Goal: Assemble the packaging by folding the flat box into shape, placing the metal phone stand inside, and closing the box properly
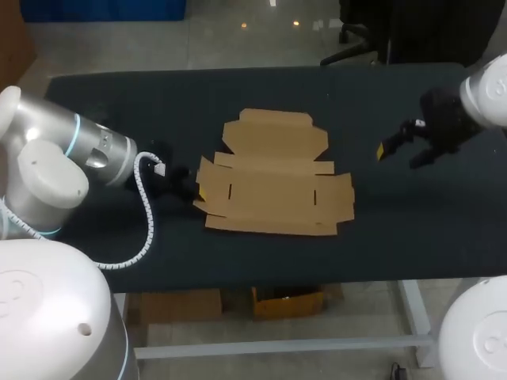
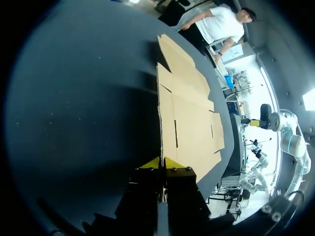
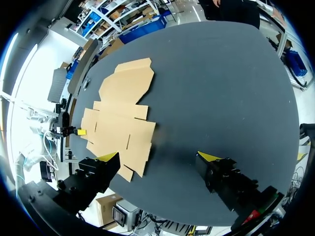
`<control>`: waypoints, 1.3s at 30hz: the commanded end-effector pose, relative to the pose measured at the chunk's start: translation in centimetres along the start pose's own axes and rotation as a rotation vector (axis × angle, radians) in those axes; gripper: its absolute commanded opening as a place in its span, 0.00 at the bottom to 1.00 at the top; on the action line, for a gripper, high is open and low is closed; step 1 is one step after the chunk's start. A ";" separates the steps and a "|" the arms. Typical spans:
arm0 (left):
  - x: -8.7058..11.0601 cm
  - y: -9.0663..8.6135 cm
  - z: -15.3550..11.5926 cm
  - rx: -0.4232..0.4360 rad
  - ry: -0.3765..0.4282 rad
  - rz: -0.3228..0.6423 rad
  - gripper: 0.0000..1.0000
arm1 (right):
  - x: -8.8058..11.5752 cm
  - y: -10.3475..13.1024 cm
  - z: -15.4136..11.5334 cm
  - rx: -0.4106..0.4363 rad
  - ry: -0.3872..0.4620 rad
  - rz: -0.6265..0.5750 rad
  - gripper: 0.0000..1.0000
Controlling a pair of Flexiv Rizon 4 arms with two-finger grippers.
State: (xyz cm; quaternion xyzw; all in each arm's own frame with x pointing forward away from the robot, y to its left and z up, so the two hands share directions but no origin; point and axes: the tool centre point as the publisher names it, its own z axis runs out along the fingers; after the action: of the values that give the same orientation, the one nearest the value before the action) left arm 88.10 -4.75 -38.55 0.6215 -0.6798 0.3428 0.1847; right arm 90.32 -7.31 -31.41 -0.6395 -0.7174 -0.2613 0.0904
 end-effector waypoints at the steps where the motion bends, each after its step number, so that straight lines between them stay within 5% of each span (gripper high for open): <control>1: 0.1 0.5 0.1 -0.012 0.006 0.000 0.00 | 0.1 -0.4 -0.3 0.002 0.003 -0.002 1.00; 39: 1.0 4.7 0.2 0.011 0.020 -0.047 0.00 | 0.8 -2.8 -0.6 0.008 0.020 -0.020 1.00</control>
State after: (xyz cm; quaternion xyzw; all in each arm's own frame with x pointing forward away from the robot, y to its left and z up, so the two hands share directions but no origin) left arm 83.68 -5.74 -39.14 0.6343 -0.6617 0.3478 0.1971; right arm 87.53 -6.90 -31.43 -0.6306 -0.7236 -0.2640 0.0955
